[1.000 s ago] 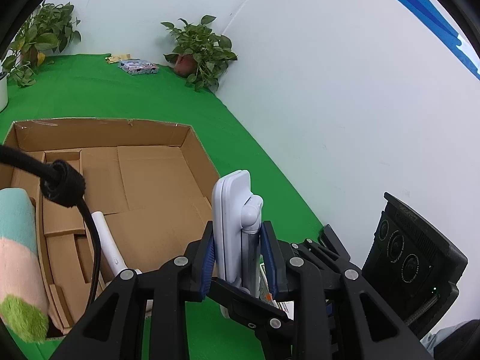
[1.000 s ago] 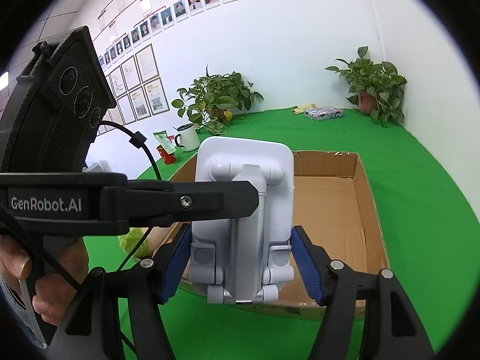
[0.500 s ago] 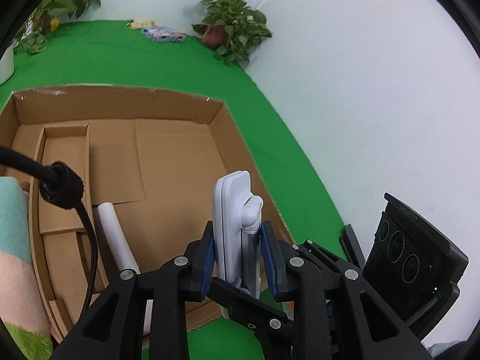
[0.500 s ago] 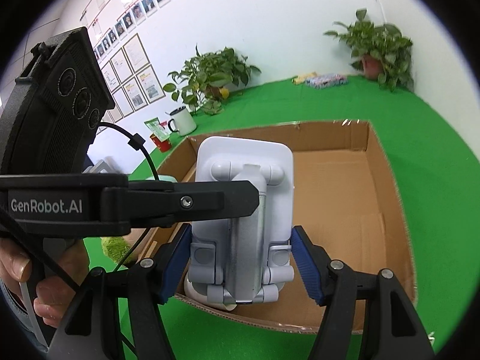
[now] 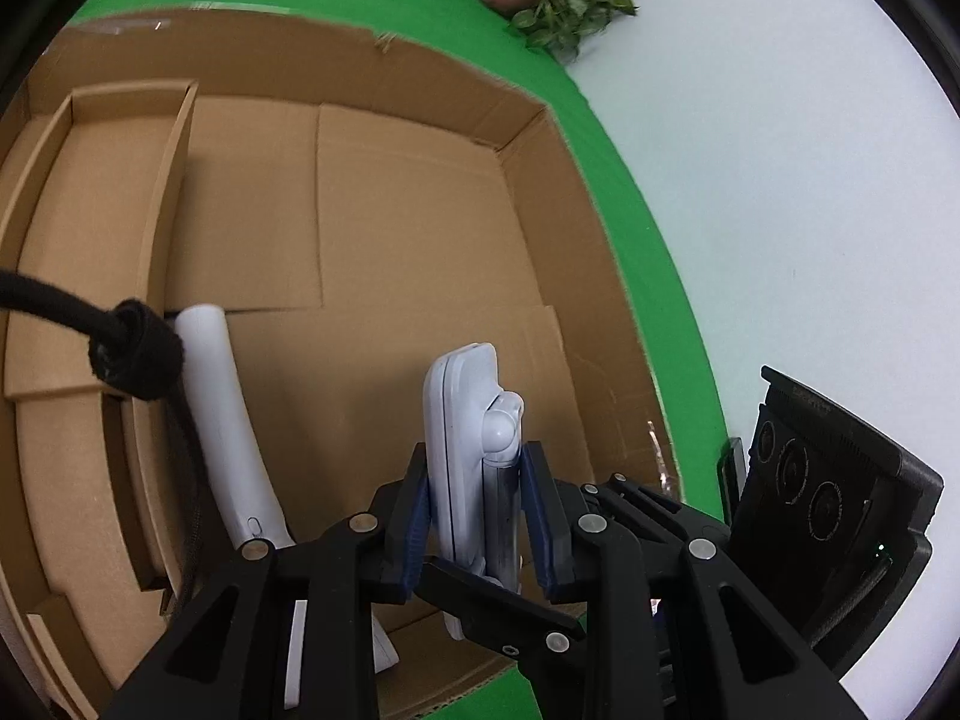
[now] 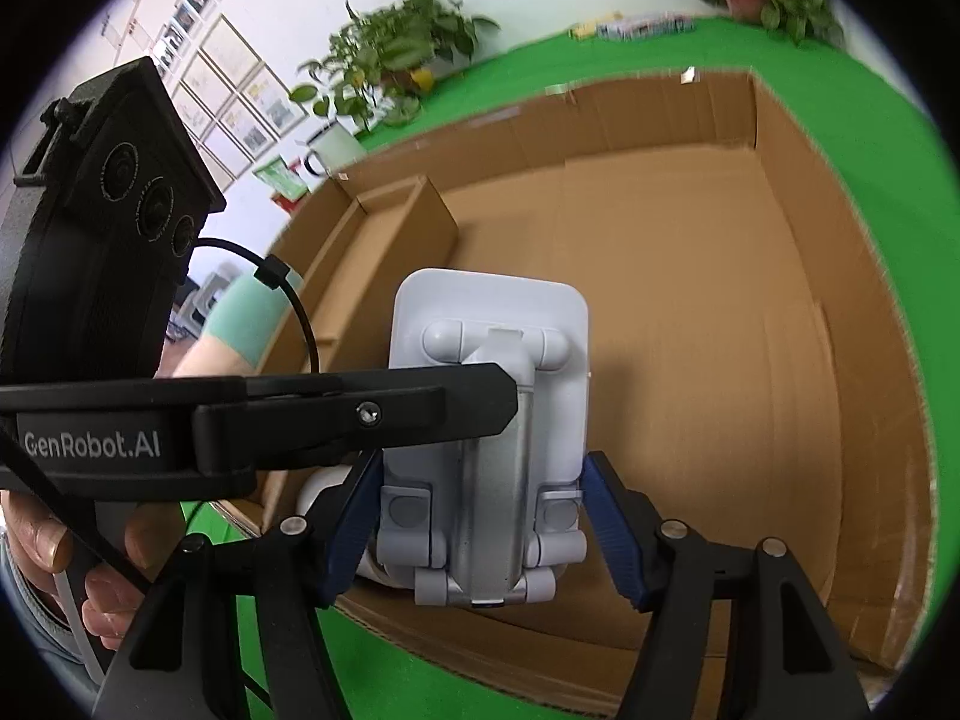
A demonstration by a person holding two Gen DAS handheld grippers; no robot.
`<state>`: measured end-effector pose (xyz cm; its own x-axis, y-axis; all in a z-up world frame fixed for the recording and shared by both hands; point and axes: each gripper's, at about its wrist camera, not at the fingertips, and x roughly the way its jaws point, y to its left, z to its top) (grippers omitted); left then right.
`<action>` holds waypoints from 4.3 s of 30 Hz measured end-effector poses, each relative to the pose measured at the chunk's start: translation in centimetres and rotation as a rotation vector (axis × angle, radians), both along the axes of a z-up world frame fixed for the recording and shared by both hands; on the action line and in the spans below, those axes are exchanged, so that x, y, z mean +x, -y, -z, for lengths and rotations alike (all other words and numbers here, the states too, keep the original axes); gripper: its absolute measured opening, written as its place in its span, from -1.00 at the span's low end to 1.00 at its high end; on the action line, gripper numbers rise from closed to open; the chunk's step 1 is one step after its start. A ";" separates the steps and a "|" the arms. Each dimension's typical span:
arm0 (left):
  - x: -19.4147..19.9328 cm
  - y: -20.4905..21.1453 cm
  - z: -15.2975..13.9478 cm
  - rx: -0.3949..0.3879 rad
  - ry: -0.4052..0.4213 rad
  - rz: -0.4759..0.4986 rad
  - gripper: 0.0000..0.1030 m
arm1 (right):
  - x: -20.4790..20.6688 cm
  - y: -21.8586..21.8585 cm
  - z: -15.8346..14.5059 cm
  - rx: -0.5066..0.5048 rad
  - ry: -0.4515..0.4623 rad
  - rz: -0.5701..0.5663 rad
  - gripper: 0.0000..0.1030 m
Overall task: Organize objects
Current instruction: 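Lift the phone stand with the right gripper and carry it over the box, then lower the phone stand beside the hair dryer and open the right gripper, then withdraw the right gripper from the box, then move the right gripper to the white-and-green medicine box and grasp it, then lift the medicine box with the right gripper and carry it toward the box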
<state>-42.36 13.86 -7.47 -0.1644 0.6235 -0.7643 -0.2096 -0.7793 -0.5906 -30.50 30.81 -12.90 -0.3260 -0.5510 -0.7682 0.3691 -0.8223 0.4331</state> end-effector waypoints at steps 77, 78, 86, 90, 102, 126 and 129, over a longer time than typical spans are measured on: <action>31.1 3.1 -10.1 -0.609 -0.751 -0.477 0.86 | 18.8 -2.1 -5.2 0.302 -0.570 0.262 0.99; 31.1 3.1 -10.1 -0.605 -0.755 -0.478 0.86 | 18.9 -1.9 -5.5 0.307 -0.578 0.265 0.99; 30.1 3.5 -8.4 -0.483 -0.733 -0.437 0.86 | 19.5 -1.7 -5.3 0.341 -0.590 0.269 0.99; 29.2 2.9 -6.8 -0.457 -0.694 -0.404 0.86 | 19.1 -2.1 -4.3 0.354 -0.568 0.266 0.99; 25.7 -0.1 -2.7 -0.285 -0.577 -0.221 0.86 | 16.4 -10.6 0.7 0.430 -0.364 0.388 0.99; 24.6 1.0 2.2 -0.095 -0.383 -0.152 0.74 | 21.0 -4.4 3.3 0.321 -0.223 0.056 0.23; 24.1 1.6 3.0 -0.067 -0.318 -0.139 0.74 | 21.6 -2.8 3.1 0.311 -0.260 0.007 0.23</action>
